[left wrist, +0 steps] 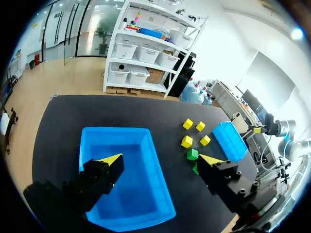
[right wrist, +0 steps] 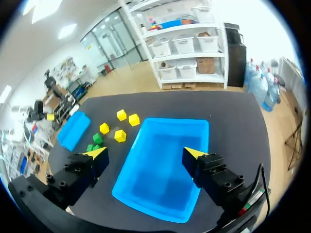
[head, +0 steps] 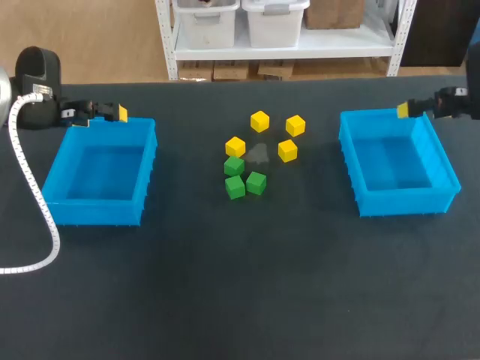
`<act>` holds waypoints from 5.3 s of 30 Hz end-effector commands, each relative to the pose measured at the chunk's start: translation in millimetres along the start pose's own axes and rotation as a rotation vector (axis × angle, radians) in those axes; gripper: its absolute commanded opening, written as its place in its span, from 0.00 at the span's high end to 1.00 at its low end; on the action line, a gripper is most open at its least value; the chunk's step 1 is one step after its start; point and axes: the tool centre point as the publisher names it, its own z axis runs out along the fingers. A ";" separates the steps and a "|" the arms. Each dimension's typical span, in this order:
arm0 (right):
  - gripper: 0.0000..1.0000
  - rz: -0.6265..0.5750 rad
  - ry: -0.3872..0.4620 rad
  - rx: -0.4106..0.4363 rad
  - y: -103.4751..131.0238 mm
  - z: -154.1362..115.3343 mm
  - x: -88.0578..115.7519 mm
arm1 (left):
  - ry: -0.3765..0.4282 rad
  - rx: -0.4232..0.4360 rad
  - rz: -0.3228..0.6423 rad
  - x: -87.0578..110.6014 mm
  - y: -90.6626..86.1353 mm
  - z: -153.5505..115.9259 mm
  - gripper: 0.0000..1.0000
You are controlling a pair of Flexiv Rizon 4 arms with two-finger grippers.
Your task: Put the green cubes in the right bin and the yellow cubes in the left bin.
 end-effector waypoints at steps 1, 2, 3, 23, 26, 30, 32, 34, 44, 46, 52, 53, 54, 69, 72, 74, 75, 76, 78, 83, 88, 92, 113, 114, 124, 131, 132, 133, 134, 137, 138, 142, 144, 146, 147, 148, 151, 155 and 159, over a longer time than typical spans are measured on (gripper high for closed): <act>0.00 -0.078 0.094 0.089 18.7 8.3 -16.9 | -0.004 0.005 0.001 0.8 1.4 0.5 0.00; 0.00 -0.109 0.120 0.091 24.6 10.1 -19.3 | -0.004 0.005 0.001 0.8 1.4 0.5 0.00; 0.00 -0.125 0.151 0.106 28.6 12.2 -20.7 | -0.004 0.005 0.001 0.8 1.4 0.5 0.00; 0.00 -0.390 0.398 0.098 137.5 76.8 -10.2 | -0.004 0.005 0.001 0.8 1.4 0.5 0.00; 0.00 -0.445 0.435 0.073 150.3 88.0 2.1 | -0.004 0.005 0.001 0.8 1.4 0.5 0.00; 0.00 -0.521 0.506 0.023 158.7 100.6 19.7 | -0.004 0.005 0.001 0.8 1.4 0.5 0.00; 0.00 -0.575 0.549 0.001 163.0 108.7 28.7 | -0.004 0.005 0.001 0.8 1.4 0.5 0.00; 0.00 -0.621 0.584 -0.018 166.3 115.7 35.4 | -0.004 0.005 0.001 0.8 1.4 0.5 0.00; 0.00 -0.725 0.671 -0.035 179.5 153.4 52.0 | -0.004 0.005 0.001 0.8 1.4 0.5 0.00; 0.00 -0.728 0.673 -0.031 179.8 161.1 54.9 | -0.004 0.005 0.001 0.8 1.4 0.5 0.00; 0.00 -0.701 0.708 -0.009 171.8 174.0 68.1 | -0.004 0.005 0.001 0.8 1.4 0.5 0.00; 0.00 -0.692 0.713 -0.007 170.1 174.8 69.8 | -0.004 0.005 0.001 0.8 1.4 0.5 0.00; 0.00 -0.686 0.720 -0.002 166.6 176.3 73.6 | -0.004 0.005 0.001 0.8 1.4 0.5 0.00; 0.00 -0.665 0.761 0.054 152.0 201.0 88.2 | -0.004 0.005 0.001 0.8 1.4 0.5 0.00; 0.00 -0.666 0.764 0.057 153.4 204.7 86.0 | -0.004 0.005 0.001 0.8 1.4 0.5 0.00; 0.00 -0.670 0.763 0.061 154.9 207.3 84.6 | -0.004 0.005 0.001 0.8 1.4 0.5 0.00; 0.00 -0.671 0.763 0.061 155.6 208.8 84.2 | -0.004 0.005 0.001 0.8 1.4 0.5 0.00; 0.00 -0.672 0.764 0.062 156.1 210.3 84.2 | -0.004 0.005 0.001 0.8 1.4 0.5 0.00; 0.00 -0.673 0.764 0.068 156.2 213.6 84.4 | -0.004 0.005 0.001 0.8 1.4 0.5 0.00; 0.00 -0.666 0.769 0.083 155.3 221.6 86.4 | -0.004 0.005 0.001 0.8 1.4 0.5 0.00; 0.00 -0.667 0.774 0.095 155.1 227.0 87.3 | -0.004 0.005 0.001 0.8 1.4 0.5 0.00; 0.00 -0.675 0.774 0.105 157.3 229.7 87.0 | -0.004 0.005 0.001 0.8 1.4 0.5 0.00; 1.00 -0.616 0.676 0.167 140.9 186.4 56.3 | -0.004 0.005 0.001 0.8 1.4 0.5 0.00; 1.00 -0.589 0.649 0.179 136.7 176.1 48.3 | -0.004 0.005 0.001 0.8 1.4 0.5 0.00; 1.00 -0.371 0.421 0.330 82.8 84.0 -5.2 | -0.004 0.005 0.001 0.8 1.4 0.5 0.00; 1.00 -0.231 0.410 0.422 33.2 52.2 5.4 | -0.004 0.005 0.001 0.8 1.4 0.5 0.00; 1.00 -0.215 0.413 0.431 27.8 49.7 8.7 | -0.004 0.005 0.001 0.8 1.4 0.5 0.00; 1.00 -0.196 0.413 0.438 22.8 47.9 12.0 | -0.004 0.005 0.001 0.8 1.4 0.5 0.00; 1.00 -0.178 0.419 0.439 17.7 46.5 15.7 | -0.004 0.005 0.001 0.8 1.4 0.5 0.00; 1.00 -0.133 0.430 0.451 4.3 46.1 26.2 | -0.004 0.005 0.001 0.8 1.4 0.5 0.00; 1.00 -0.124 0.437 0.458 0.7 46.7 29.3 | -0.004 0.005 0.001 0.8 1.4 0.5 0.00; 1.00 -0.064 0.447 0.470 -14.8 52.0 38.7 | -0.004 0.005 0.001 0.8 1.4 0.5 0.00; 1.00 -0.045 0.451 0.476 -21.2 54.1 41.3 | -0.004 0.005 0.001 0.8 1.4 0.5 0.00; 0.89 -0.045 0.455 0.484 -23.6 54.8 41.6 | -0.004 0.005 0.001 0.8 1.4 0.5 0.00; 0.61 -0.044 0.454 0.490 -24.5 54.4 40.9 | -0.004 0.005 0.001 0.8 1.4 0.5 0.00; 0.16 -0.041 0.453 0.490 -25.3 53.7 40.2 | -0.004 0.005 0.001 0.8 1.4 0.5 0.00; 0.00 -0.045 0.445 0.485 -23.2 51.3 35.6 | -0.004 0.005 0.001 0.8 1.4 0.5 0.00; 0.00 -0.099 0.437 0.466 -8.6 51.0 25.9 | -0.004 0.005 0.001 0.8 1.4 0.5 0.00; 0.00 -0.179 0.424 0.420 19.6 55.0 9.7 | -0.004 0.005 0.001 0.8 1.4 0.5 0.00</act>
